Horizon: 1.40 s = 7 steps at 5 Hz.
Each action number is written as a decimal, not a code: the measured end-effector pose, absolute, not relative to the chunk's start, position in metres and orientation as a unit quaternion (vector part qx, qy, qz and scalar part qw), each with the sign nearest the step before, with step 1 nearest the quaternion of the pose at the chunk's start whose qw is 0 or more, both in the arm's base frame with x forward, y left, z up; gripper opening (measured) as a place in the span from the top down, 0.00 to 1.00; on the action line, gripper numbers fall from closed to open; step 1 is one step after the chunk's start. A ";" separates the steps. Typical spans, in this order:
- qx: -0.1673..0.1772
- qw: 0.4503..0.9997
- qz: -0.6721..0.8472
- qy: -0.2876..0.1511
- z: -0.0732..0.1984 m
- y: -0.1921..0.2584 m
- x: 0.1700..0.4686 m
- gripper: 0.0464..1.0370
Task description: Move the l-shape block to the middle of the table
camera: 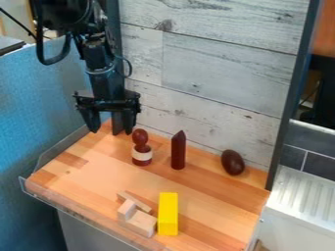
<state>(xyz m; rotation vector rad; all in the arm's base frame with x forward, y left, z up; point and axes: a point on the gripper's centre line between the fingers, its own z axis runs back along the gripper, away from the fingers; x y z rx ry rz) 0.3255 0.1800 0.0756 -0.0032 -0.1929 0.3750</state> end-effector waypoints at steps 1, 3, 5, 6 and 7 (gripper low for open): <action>0.000 0.979 0.193 -0.071 0.068 0.185 0.311 0.04; -0.001 0.991 0.097 -0.097 0.053 0.185 0.269 0.04; -0.013 0.993 0.026 -0.112 0.031 0.176 0.250 0.04; -0.008 0.993 0.024 -0.114 0.024 0.174 0.250 0.04; -0.005 0.994 0.017 -0.104 0.015 0.164 0.257 0.04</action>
